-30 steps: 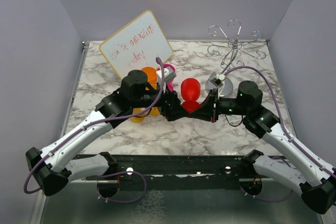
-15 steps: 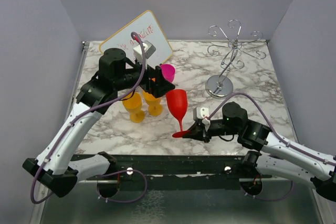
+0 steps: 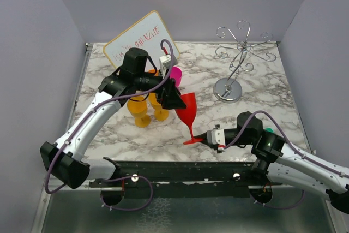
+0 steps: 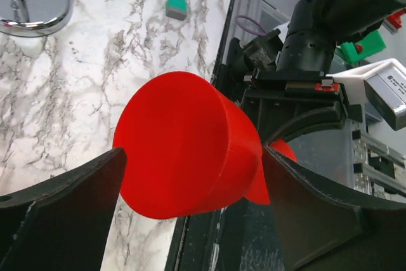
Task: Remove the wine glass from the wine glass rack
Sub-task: Place the wine glass at the center of the board.
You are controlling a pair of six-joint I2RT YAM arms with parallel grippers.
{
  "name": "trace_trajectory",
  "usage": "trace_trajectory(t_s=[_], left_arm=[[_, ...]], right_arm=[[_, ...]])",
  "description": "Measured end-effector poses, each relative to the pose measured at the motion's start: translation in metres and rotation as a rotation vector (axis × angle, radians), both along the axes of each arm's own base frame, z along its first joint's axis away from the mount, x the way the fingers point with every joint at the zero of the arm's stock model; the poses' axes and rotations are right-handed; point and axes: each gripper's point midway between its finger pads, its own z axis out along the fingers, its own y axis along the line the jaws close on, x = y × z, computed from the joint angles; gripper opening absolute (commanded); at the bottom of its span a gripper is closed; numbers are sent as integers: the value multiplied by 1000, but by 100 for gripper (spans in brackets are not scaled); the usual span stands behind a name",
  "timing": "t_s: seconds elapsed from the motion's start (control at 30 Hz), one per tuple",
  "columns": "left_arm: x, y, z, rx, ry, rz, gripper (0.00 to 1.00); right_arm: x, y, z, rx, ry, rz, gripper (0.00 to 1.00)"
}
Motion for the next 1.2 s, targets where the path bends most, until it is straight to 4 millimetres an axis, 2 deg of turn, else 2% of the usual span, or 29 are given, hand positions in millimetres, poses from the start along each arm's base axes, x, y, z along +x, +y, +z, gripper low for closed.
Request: trace_trajectory(t_s=[0.17, 0.23, 0.4, 0.43, 0.63, 0.67, 0.73, 0.8, 0.83, 0.97, 1.07, 1.2], left_arm=[[-6, -5, -6, -17, 38, -80, 54], [-13, -5, -2, -36, 33, -119, 42], [-30, -4, 9, -88, 17, -211, 4], [-33, -3, 11, -97, 17, -226, 0], [-49, 1, 22, -135, 29, -290, 0], [-50, 1, 22, -136, 29, -292, 0], [-50, 1, 22, -137, 27, -296, 0], [-51, 2, 22, -136, 22, -297, 0], [-49, 2, 21, -130, 10, -285, 0], [-31, 1, 13, -77, -39, -181, 0], [-8, 3, 3, -11, -67, -54, 0], [14, 3, -10, 71, -96, 79, 0]], right_arm=[[3, -1, -1, -9, -51, 6, 4], [4, -1, -2, -12, -67, 5, 6], [4, -4, -8, -27, -85, 4, 11], [4, -4, -10, -32, -88, 5, 12], [8, -5, -10, -38, -112, -12, 15], [9, -5, -10, -39, -113, -16, 19], [11, -6, -10, -39, -114, -28, 35], [14, -8, -8, -36, -111, -54, 57], [16, -9, -6, -31, -108, -73, 63], [21, -17, 2, -5, -77, -144, 76], [25, -25, 8, 7, -6, -223, 80], [32, -34, 26, 53, 118, -346, 81]])
